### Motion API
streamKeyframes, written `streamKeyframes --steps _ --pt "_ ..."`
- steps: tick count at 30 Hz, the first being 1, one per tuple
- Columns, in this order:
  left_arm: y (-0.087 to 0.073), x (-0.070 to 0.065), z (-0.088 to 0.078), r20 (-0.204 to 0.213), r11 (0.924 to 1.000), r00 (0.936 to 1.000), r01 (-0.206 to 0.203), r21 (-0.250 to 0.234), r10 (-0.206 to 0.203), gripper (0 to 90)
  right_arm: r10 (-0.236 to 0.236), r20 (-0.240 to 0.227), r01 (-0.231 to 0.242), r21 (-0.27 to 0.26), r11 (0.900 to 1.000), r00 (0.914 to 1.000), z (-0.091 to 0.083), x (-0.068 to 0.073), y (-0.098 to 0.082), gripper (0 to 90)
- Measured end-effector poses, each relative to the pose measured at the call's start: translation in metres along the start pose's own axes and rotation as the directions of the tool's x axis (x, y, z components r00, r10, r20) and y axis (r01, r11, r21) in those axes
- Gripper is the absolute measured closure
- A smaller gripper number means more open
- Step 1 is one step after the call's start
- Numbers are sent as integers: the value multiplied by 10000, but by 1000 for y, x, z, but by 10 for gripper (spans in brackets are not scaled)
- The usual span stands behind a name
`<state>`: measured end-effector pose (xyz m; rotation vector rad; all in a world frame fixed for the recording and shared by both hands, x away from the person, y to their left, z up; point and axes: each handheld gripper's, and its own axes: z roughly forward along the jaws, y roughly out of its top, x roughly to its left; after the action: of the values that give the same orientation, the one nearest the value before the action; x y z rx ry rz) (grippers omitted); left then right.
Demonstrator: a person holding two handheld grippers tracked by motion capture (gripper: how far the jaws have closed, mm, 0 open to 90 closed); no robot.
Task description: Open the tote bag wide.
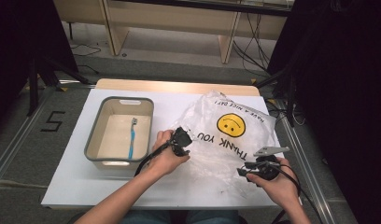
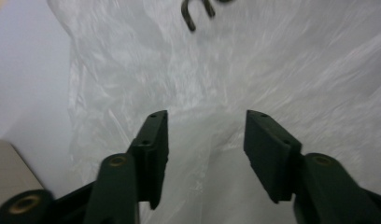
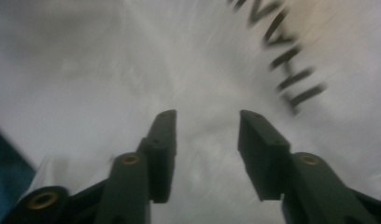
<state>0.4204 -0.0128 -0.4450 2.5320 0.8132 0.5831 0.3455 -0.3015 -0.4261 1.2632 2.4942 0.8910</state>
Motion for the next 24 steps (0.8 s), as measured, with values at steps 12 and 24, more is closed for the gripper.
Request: streamKeyframes --steps 12,24 --pt "1 26 22 -958 9938 9922 863 708 -794 868 -1 -836 233 2764 9607 9965 1 -11 -39 790" --pt "4 30 2 -1498 9829 9763 1388 -1207 -1562 873 -1570 253 1579 -395 9867 9873 10 1 -1 449"
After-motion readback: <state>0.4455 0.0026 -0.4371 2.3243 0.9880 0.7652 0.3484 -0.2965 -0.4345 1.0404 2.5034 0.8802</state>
